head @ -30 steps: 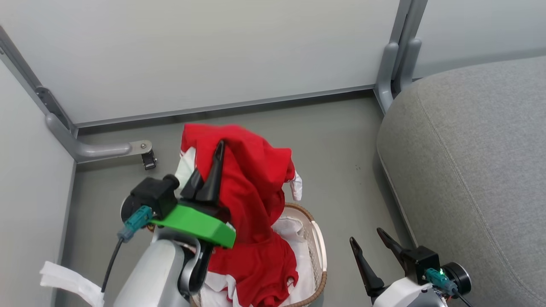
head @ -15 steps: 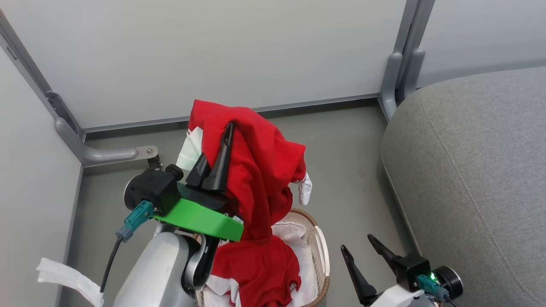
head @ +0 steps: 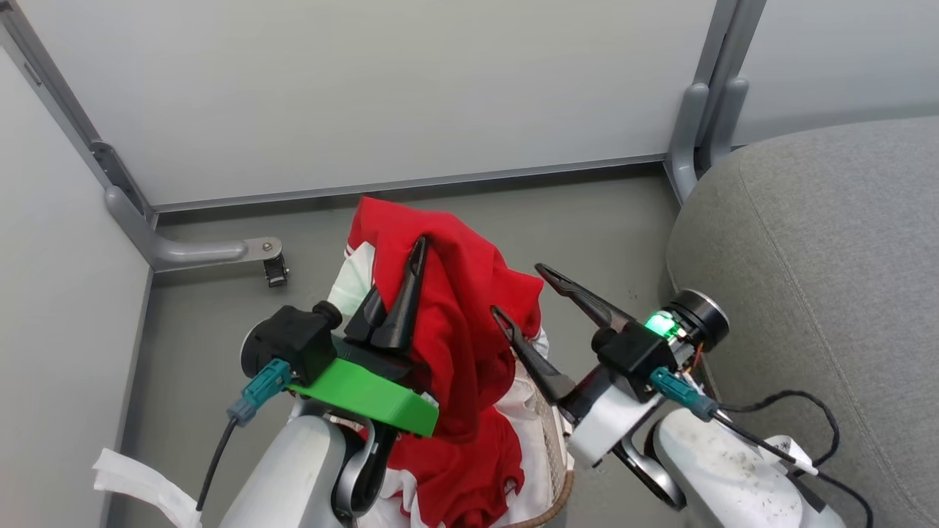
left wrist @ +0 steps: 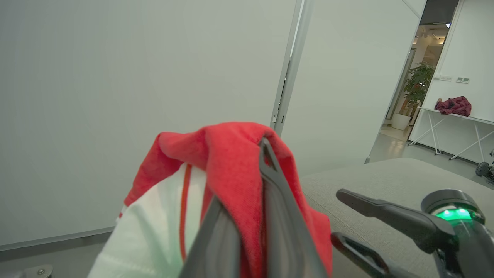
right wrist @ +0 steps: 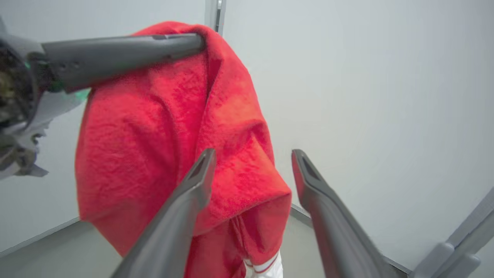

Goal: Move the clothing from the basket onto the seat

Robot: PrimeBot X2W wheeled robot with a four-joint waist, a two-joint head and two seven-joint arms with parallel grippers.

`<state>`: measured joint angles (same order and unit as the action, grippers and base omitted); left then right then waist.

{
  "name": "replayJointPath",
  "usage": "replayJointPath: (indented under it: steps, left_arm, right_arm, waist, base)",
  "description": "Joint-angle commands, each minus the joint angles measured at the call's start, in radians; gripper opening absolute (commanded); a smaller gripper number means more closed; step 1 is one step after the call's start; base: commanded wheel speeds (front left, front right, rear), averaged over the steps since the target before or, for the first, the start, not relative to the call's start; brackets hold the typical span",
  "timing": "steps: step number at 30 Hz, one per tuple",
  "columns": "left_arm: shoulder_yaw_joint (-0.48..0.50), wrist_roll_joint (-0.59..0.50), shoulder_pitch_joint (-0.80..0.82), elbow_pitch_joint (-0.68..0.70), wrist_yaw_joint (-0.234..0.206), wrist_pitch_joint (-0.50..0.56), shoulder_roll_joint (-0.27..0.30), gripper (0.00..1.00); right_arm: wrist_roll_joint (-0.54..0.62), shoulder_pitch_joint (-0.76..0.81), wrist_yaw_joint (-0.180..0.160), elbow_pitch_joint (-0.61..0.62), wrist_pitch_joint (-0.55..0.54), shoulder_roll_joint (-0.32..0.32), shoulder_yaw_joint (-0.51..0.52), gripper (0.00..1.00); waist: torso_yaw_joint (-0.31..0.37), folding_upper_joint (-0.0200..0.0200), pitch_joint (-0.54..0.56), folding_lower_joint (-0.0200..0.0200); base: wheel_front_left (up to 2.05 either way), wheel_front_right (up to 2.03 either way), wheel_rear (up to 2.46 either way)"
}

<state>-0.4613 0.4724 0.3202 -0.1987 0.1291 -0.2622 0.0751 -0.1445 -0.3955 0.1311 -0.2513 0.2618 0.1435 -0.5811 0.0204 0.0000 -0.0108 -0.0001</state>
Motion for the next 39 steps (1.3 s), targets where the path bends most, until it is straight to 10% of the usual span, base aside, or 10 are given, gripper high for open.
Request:
replayJointPath:
  steps: [1,24,25,27,34,35,36,39]
  left_arm:
    - [-0.005,0.001,-0.002,-0.002,0.003,-0.004,-0.003,0.0]
    - [-0.171,0.074,0.035,-0.001,0.003,-0.004,-0.01,0.0]
    - [-0.173,0.077,0.036,-0.004,0.003,-0.004,-0.008,0.0]
    - [-0.173,0.078,0.036,-0.011,0.003,-0.004,-0.007,0.0]
    - [-0.149,0.047,0.015,-0.04,0.003,-0.004,-0.003,0.0]
    - [-0.14,0.036,0.012,-0.041,0.003,-0.004,-0.004,0.36]
    - [-0.133,0.029,0.007,-0.042,0.003,-0.004,-0.004,1.0]
    - [-0.115,-0.009,-0.007,-0.048,0.003,-0.003,-0.002,1.0]
  right_arm:
    - [-0.005,-0.024,-0.001,-0.009,0.005,0.01,-0.026,1.0]
    - [-0.117,-0.204,-0.001,-0.418,0.005,-0.023,-0.225,1.0]
    - [-0.126,-0.205,-0.001,-0.424,0.005,-0.024,-0.231,0.94]
    - [-0.154,-0.207,-0.001,-0.415,0.005,-0.028,-0.242,0.0]
    - [-0.174,-0.161,-0.001,-0.309,0.005,-0.009,-0.164,0.0]
    - [-0.171,-0.15,-0.001,-0.293,0.005,-0.007,-0.145,0.0]
    - [-0.172,-0.138,-0.001,-0.28,0.005,-0.006,-0.13,0.0]
    - [-0.174,-0.098,-0.001,-0.242,0.005,-0.001,-0.081,0.0]
  waist:
    - [-0.003,0.0,-0.001,0.0001]
    - [-0.053,0.0,0.0,0.0001]
    - [-0.055,0.0,0.0,0.0001]
    - [-0.058,0.0,0.0,0.0001]
    - [-0.046,0.0,-0.005,0.0001]
    - [-0.04,0.0,-0.006,0.0001]
    - [-0.033,0.0,-0.006,0.0001]
    - [-0.006,0.0,-0.008,0.0001]
  base:
    - [0.0,0.0,0.0]
    - [0.0,0.0,0.0]
    - [0.0,0.0,0.0]
    - [0.0,0.0,0.0]
    - [0.0,0.0,0.0]
    - [0.0,0.0,0.0]
    - [0.0,0.0,0.0]
    - [0.0,0.0,0.0]
